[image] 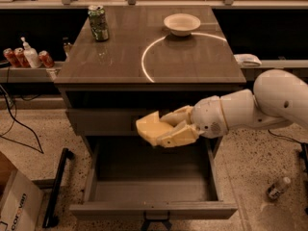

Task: Place sponge into middle drawer

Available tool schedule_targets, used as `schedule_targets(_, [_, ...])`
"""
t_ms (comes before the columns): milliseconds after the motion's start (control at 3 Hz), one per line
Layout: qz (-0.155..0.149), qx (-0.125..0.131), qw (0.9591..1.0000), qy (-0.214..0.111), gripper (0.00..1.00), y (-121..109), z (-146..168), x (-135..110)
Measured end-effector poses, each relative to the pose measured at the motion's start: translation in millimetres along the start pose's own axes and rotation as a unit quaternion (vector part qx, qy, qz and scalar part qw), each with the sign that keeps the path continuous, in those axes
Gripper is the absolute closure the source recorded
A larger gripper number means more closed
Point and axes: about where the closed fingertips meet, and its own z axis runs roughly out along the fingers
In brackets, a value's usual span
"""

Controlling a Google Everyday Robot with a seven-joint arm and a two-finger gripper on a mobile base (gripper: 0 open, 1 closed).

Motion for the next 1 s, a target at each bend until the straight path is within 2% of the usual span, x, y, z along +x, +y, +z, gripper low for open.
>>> schedule_targets(333, [0.061,0.004,0.9981,0.010,1.00,4,26,40])
schedule_targets(667, [0.061,0.003,0.9981,0.010,1.00,4,27,40])
schedule_targets(1000, [0.063,-0.004,0.9977,0.023,1.00,0,42,58])
